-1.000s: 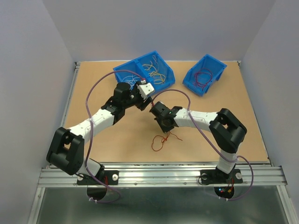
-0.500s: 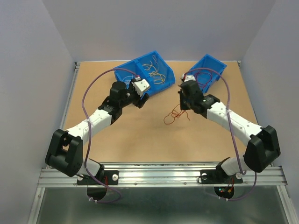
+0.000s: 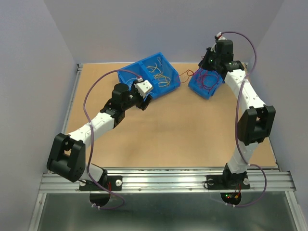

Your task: Untangle the cables

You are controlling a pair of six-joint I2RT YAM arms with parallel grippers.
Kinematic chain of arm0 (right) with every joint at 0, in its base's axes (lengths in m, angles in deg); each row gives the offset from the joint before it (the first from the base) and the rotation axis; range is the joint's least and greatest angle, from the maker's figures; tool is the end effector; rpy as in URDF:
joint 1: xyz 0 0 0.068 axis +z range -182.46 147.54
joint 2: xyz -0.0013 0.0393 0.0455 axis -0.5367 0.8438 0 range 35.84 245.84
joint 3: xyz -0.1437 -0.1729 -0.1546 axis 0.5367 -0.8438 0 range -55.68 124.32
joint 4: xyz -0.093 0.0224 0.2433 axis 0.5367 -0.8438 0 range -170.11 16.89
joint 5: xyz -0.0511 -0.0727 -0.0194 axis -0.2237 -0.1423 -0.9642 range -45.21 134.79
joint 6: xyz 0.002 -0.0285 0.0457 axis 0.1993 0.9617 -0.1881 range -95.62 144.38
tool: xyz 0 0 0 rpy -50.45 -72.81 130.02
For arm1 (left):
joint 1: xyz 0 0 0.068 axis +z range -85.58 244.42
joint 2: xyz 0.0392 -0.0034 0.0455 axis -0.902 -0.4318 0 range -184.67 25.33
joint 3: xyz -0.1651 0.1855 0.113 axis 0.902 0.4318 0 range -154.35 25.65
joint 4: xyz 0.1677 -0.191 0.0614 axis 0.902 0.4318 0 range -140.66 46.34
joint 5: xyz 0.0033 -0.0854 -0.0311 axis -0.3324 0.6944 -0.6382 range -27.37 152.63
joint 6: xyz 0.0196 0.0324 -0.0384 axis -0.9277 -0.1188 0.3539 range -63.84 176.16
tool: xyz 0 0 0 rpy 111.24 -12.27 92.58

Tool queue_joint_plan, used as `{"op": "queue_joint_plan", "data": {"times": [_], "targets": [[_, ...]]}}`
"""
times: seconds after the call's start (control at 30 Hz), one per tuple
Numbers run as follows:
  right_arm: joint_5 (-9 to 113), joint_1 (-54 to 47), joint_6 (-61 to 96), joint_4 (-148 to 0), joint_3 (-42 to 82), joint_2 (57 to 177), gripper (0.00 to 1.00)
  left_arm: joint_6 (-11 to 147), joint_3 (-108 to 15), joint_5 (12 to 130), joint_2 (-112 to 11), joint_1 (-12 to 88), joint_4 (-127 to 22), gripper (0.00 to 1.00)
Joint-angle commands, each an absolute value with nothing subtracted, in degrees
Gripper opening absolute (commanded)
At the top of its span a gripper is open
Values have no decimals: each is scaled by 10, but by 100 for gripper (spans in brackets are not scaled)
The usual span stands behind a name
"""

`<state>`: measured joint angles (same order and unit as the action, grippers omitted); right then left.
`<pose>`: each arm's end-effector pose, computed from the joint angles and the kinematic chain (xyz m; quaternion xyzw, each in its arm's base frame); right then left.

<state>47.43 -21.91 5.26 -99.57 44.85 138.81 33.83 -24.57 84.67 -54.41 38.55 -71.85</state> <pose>0.4151 0.0789 0.3673 0.0527 0.8594 0.1493 0.4861 0.2837 -0.1524 0.2894 0.4174 0.6269 -0.1644 0.6370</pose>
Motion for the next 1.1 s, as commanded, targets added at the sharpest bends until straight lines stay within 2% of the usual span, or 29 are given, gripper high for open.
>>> {"op": "queue_joint_plan", "data": {"times": [0.0, 0.1, 0.23, 0.33, 0.53, 0.83, 0.87, 0.97, 1.0, 1.07], "targets": [[592, -286, -2, -985, 544, 1466, 1, 343, -244, 850, -529, 386, -746, 73], [595, -337, -42, -984, 586, 1555, 1, 341, -240, 852, -523, 386, -746, 73], [532, -351, -52, -984, 581, 1569, 1, 341, -240, 853, -523, 386, -747, 73], [485, -362, -69, -979, 559, 1564, 1, 341, -240, 854, -522, 386, -747, 73], [375, -378, -122, -912, 436, 1497, 1, 341, -238, 856, -517, 386, -747, 73], [370, -377, -118, -909, 452, 1506, 2, 340, -239, 851, -519, 386, -747, 73], [378, -376, -116, -909, 457, 1511, 5, 340, -239, 851, -520, 386, -747, 73], [409, -376, -105, -914, 484, 1537, 52, 339, -239, 851, -522, 386, -747, 73], [409, -376, -109, -917, 486, 1540, 71, 339, -240, 851, -524, 386, -746, 73], [403, -375, -110, -916, 474, 1526, 80, 338, -241, 850, -526, 386, -747, 73]]}}
